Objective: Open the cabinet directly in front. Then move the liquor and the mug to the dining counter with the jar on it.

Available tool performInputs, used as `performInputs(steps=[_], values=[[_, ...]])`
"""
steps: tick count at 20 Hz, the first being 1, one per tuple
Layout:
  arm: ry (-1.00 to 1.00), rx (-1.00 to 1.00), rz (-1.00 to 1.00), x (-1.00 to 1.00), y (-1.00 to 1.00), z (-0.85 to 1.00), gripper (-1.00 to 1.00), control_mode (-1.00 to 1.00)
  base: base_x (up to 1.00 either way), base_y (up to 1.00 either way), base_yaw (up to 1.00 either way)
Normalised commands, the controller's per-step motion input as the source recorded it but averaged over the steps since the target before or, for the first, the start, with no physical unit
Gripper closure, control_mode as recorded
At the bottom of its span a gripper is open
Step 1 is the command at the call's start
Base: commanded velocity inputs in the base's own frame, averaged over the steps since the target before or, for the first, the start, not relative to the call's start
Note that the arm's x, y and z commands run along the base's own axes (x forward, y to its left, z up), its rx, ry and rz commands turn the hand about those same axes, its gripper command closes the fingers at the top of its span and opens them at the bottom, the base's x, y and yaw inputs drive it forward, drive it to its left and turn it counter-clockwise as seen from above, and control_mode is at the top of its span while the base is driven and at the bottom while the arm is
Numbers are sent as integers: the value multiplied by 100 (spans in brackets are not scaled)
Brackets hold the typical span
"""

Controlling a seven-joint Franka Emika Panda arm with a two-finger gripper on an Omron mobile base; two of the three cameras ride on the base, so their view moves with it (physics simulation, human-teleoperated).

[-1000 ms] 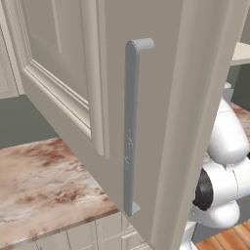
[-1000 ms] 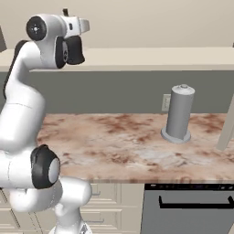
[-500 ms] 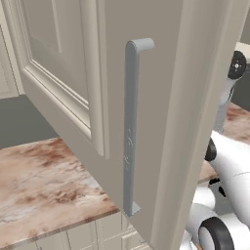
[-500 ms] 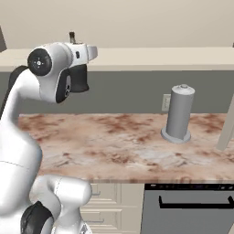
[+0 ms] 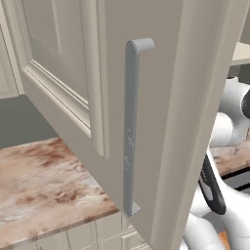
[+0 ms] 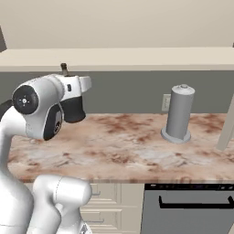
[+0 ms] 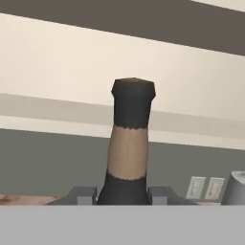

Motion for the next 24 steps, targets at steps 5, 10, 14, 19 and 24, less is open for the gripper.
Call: performInputs(steps=[5,10,14,19,24], values=[[-29,0,0,-33,0,0,100,-100,0,0,0],[-4,0,0,-2,0,0,100,-100,0,0,0],[0,0,0,-5,0,0,100,100,-39,-10,0],[0,0,0,0,0,0,100,100,-100,-54,0],[0,0,0,0,0,0,100,100,-99,-58,0]])
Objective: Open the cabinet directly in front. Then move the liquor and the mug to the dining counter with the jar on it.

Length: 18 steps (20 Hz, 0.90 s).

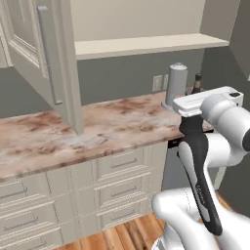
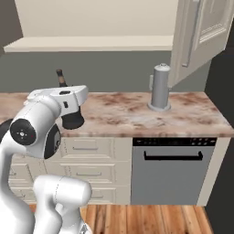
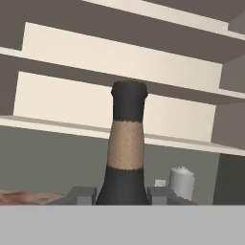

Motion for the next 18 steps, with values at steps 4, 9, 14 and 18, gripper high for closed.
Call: performInputs(steps=[4,9,14,18], values=[[0,0,0,0,0,0,100,100,-76,-61,-15],[0,0,0,0,0,0,100,100,-18,-87,-10],[0,0,0,0,0,0,100,100,-32,-89,34],[0,0,0,0,0,0,100,100,-56,-35,77]])
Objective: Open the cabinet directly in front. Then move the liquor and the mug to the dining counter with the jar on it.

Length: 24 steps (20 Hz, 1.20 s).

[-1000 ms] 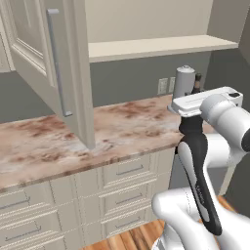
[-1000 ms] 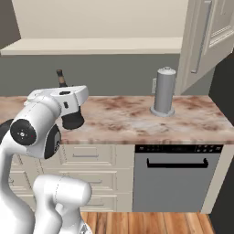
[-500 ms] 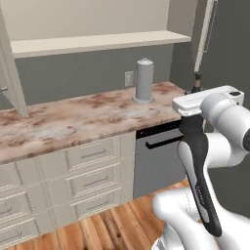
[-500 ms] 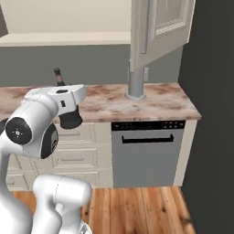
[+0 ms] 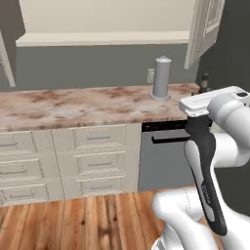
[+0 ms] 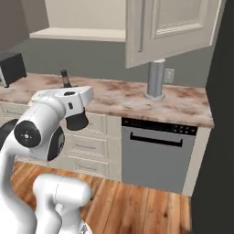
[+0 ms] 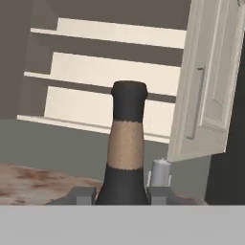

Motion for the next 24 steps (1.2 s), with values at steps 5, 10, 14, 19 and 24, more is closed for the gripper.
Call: performInputs(steps=[5,10,14,19,24], values=[[0,0,0,0,0,0,100,100,-48,-23,82],[0,0,0,0,0,0,100,100,-47,-30,77],[0,0,0,0,0,0,100,100,-52,-24,68],[0,0,0,0,0,0,100,100,-54,-25,63],[0,0,0,0,0,0,100,100,-43,-2,55]])
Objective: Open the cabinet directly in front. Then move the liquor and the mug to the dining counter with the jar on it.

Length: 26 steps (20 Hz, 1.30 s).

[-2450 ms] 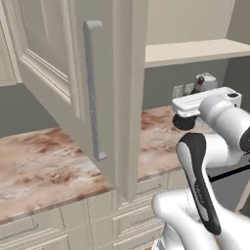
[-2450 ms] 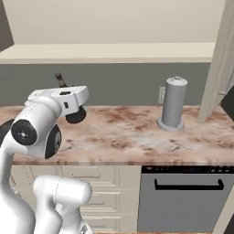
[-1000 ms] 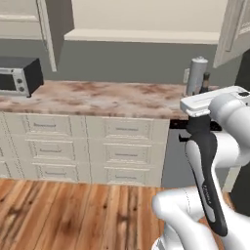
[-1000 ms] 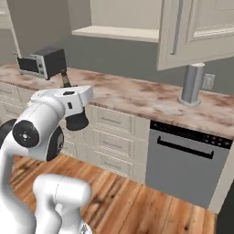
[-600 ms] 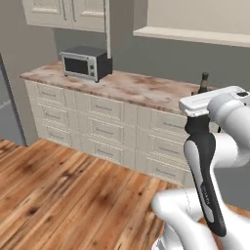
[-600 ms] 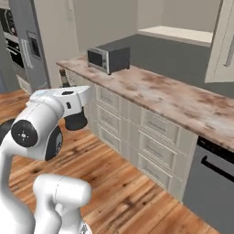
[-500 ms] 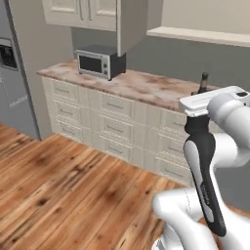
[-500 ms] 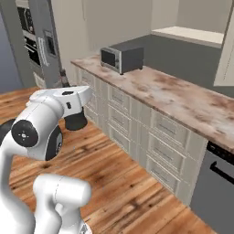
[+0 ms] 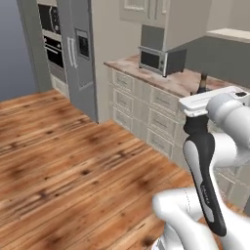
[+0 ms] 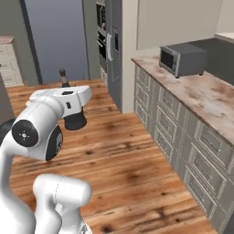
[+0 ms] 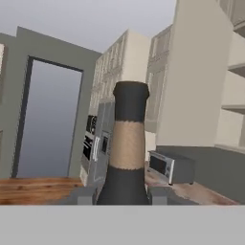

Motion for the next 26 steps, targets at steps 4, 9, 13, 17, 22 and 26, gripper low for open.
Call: performInputs(steps=[4,9,13,17,22,26], values=[[0,0,0,0,0,0,100,100,-35,0,50],[0,0,0,0,0,0,100,100,-16,20,2],[0,0,0,0,0,0,100,100,-67,92,7],[0,0,0,0,0,0,100,100,-99,100,13],[0,0,0,0,0,0,100,100,-98,100,19],[0,0,0,0,0,0,100,100,-85,100,15]])
